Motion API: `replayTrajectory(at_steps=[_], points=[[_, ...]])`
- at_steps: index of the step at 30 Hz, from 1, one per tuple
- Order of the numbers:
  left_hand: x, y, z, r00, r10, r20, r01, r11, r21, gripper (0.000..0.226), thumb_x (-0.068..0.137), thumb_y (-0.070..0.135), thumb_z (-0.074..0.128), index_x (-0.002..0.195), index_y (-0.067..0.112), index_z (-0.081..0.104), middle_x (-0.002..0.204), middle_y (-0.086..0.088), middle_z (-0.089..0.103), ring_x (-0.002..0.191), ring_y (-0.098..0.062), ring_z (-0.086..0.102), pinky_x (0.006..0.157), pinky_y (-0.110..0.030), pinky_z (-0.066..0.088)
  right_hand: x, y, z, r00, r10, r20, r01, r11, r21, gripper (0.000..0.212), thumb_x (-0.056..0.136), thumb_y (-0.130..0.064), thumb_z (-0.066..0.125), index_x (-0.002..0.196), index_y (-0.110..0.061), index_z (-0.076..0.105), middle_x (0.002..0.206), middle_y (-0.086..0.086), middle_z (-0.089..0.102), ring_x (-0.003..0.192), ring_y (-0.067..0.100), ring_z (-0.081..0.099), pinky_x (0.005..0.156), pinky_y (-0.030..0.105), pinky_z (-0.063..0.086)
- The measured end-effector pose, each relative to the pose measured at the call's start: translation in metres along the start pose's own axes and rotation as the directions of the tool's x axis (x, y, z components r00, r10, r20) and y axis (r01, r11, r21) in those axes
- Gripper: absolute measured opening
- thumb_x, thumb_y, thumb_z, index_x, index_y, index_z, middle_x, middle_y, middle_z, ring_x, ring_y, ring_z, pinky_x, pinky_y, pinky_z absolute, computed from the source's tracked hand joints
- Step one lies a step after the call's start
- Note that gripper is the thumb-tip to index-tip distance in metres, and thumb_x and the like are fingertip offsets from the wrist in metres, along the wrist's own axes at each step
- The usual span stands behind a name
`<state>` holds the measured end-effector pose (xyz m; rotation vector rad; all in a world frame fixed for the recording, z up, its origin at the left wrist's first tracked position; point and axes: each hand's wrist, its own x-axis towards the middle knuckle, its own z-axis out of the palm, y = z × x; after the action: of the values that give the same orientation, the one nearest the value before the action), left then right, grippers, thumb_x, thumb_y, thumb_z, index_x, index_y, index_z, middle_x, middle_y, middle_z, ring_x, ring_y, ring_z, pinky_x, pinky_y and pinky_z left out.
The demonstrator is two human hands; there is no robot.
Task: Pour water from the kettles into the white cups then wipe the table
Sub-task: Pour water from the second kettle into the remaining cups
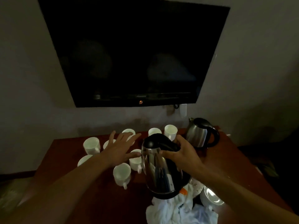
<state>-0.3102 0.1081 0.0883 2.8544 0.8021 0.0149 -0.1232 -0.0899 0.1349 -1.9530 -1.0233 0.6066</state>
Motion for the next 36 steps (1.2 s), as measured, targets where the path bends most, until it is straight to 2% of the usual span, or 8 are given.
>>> replayTrajectory(at_steps=[3, 6, 10, 17, 22, 27, 32, 36], points=[[0.035, 0.009, -0.019, 0.996, 0.088, -0.009, -0.088, 0.996, 0.022, 0.102, 0.069, 0.093, -0.001, 0.157, 0.040, -0.002, 0.165, 0.002, 0.010, 0.152, -0.015, 0.004, 0.119, -0.058, -0.011, 0.007, -0.003, -0.021, 0.996, 0.034, -0.082, -0.031, 0.999, 0.041, 0.042, 0.078, -0.030, 0.086, 0.101, -0.016, 0.054, 0.092, 0.004, 0.068, 0.074, 0.017, 0.072, 0.062, 0.034, 0.063], [0.074, 0.025, -0.033, 0.991, 0.133, -0.023, -0.133, 0.991, 0.012, 0.098, 0.071, 0.090, 0.000, 0.156, 0.041, -0.003, 0.165, 0.003, 0.009, 0.152, -0.015, 0.004, 0.117, -0.058, -0.012, 0.011, -0.003, -0.042, 0.988, 0.034, -0.154, -0.019, 0.995, 0.098, 0.043, 0.079, -0.030, 0.086, 0.104, -0.018, 0.053, 0.098, 0.007, 0.068, 0.075, 0.020, 0.074, 0.063, 0.042, 0.064], [0.114, 0.051, -0.045, 0.976, 0.212, -0.053, -0.214, 0.976, -0.030, 0.103, 0.066, 0.095, -0.002, 0.155, 0.043, -0.004, 0.165, 0.004, 0.009, 0.152, -0.015, 0.004, 0.118, -0.059, -0.012, 0.004, -0.004, -0.071, 0.962, 0.049, -0.268, -0.015, 0.992, 0.128, 0.038, 0.082, -0.024, 0.083, 0.100, -0.017, 0.050, 0.096, 0.009, 0.065, 0.054, 0.014, 0.065, 0.045, 0.028, 0.053], [0.181, 0.116, -0.041, 0.936, 0.351, -0.007, -0.351, 0.936, -0.027, 0.099, 0.067, 0.095, -0.002, 0.154, 0.047, -0.004, 0.166, 0.004, 0.006, 0.152, -0.016, 0.000, 0.113, -0.063, -0.019, -0.008, 0.020, -0.133, 0.893, 0.123, -0.433, -0.046, 0.982, 0.185, 0.037, 0.081, -0.021, 0.083, 0.101, -0.023, 0.052, 0.098, 0.011, 0.066, 0.064, 0.025, 0.072, 0.049, 0.030, 0.057], [0.239, 0.167, -0.043, 0.939, 0.342, 0.023, -0.343, 0.939, 0.018, 0.110, 0.053, 0.100, -0.013, 0.151, 0.051, -0.010, 0.166, 0.002, 0.001, 0.153, -0.018, -0.005, 0.109, -0.067, -0.021, -0.007, 0.044, -0.186, 0.836, 0.143, -0.530, -0.051, 0.981, 0.185, 0.037, 0.082, -0.019, 0.083, 0.091, -0.020, 0.047, 0.088, 0.008, 0.063, 0.050, 0.011, 0.065, 0.044, 0.019, 0.047], [0.290, 0.236, -0.051, 0.936, 0.352, 0.002, -0.352, 0.935, 0.029, 0.082, 0.081, 0.085, 0.012, 0.152, 0.051, -0.009, 0.165, 0.000, 0.003, 0.152, -0.018, -0.002, 0.112, -0.066, -0.018, 0.011, 0.077, -0.252, 0.813, 0.133, -0.567, -0.037, 0.983, 0.178, 0.036, 0.084, -0.017, 0.081, 0.094, -0.013, 0.047, 0.088, 0.013, 0.066, 0.047, 0.010, 0.064, 0.042, 0.018, 0.046], [0.356, 0.285, -0.029, 0.950, 0.313, 0.008, -0.313, 0.949, 0.040, 0.095, 0.062, 0.098, -0.008, 0.147, 0.057, -0.017, 0.166, 0.002, 0.003, 0.152, -0.019, 0.003, 0.112, -0.068, -0.014, 0.045, 0.123, -0.315, 0.818, 0.089, -0.569, -0.006, 0.989, 0.146, 0.036, 0.083, -0.015, 0.082, 0.092, -0.015, 0.047, 0.085, 0.011, 0.065, 0.049, 0.008, 0.065, 0.044, 0.015, 0.047], [0.389, 0.315, -0.007, 0.966, 0.253, 0.050, -0.256, 0.965, 0.059, 0.083, 0.077, 0.088, 0.005, 0.149, 0.053, -0.016, 0.166, 0.001, -0.001, 0.153, -0.020, 0.001, 0.111, -0.068, -0.016, 0.077, 0.163, -0.345, 0.835, 0.097, -0.541, -0.007, 0.986, 0.166, 0.036, 0.083, -0.014, 0.082, 0.093, -0.013, 0.048, 0.086, 0.008, 0.064, 0.058, 0.008, 0.068, 0.047, 0.016, 0.050]])
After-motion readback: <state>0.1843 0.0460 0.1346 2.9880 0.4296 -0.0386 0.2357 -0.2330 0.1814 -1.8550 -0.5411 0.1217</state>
